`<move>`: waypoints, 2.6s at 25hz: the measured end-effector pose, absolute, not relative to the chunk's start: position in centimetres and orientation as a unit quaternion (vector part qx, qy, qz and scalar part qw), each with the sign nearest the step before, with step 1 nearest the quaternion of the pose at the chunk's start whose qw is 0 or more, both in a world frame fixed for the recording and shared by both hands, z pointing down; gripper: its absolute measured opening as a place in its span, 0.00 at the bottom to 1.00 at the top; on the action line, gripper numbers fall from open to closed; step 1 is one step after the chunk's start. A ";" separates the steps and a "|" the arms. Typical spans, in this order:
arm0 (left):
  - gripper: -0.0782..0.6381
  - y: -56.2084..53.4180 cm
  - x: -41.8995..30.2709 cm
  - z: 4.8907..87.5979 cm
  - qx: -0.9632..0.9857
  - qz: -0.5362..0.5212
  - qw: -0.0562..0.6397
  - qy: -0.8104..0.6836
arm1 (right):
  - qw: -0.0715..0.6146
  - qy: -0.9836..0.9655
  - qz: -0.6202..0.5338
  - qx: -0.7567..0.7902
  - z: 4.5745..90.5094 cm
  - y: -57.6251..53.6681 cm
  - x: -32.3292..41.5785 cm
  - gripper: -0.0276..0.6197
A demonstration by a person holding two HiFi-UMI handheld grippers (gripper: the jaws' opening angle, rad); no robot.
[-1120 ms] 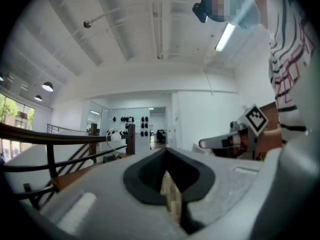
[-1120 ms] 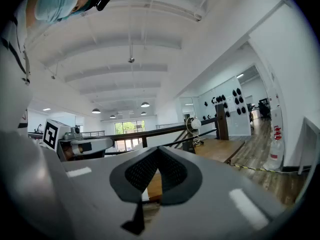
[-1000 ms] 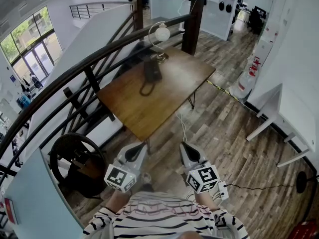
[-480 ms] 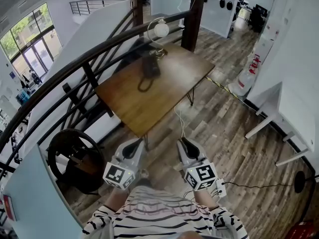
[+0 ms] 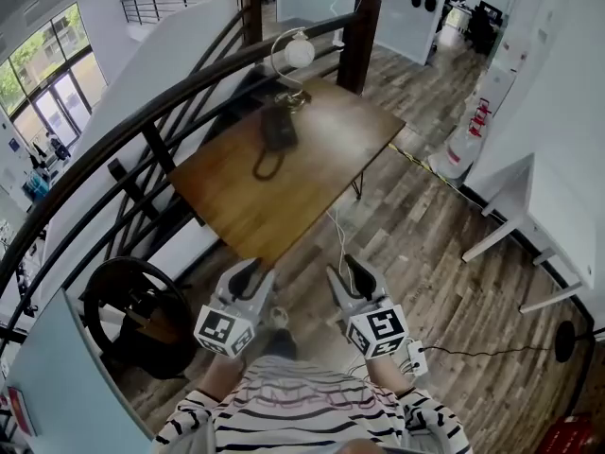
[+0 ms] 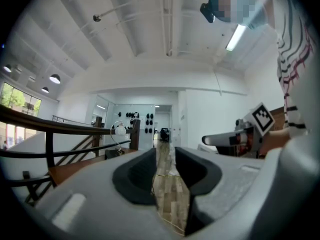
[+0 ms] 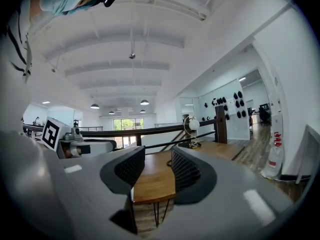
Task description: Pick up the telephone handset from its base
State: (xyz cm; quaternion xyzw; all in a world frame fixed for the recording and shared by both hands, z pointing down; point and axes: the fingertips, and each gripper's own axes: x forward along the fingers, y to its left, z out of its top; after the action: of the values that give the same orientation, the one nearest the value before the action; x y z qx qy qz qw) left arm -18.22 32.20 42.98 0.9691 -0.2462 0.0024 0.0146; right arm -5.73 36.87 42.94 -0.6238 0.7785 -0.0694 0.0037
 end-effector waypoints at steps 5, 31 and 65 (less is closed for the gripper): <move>0.32 25.4 -16.2 43.9 0.972 0.008 0.025 -0.233 | 0.000 0.773 -0.072 -0.630 43.4 30.4 -3.9 0.33; 0.33 0.3 -19.4 45.1 0.964 0.025 0.046 -0.262 | -0.022 0.770 -0.090 -0.632 44.5 5.0 -3.8 0.34; 0.37 -23.4 -3.9 44.9 0.920 0.060 0.038 -0.385 | -0.088 0.868 -0.065 -0.485 48.7 -23.1 10.6 0.34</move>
State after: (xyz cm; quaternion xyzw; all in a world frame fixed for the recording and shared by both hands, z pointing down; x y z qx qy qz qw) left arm -3.94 -23.45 44.87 0.9200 -0.3855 0.0603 0.0376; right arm 10.62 -23.08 48.75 -0.4849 0.8677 -0.0646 -0.0877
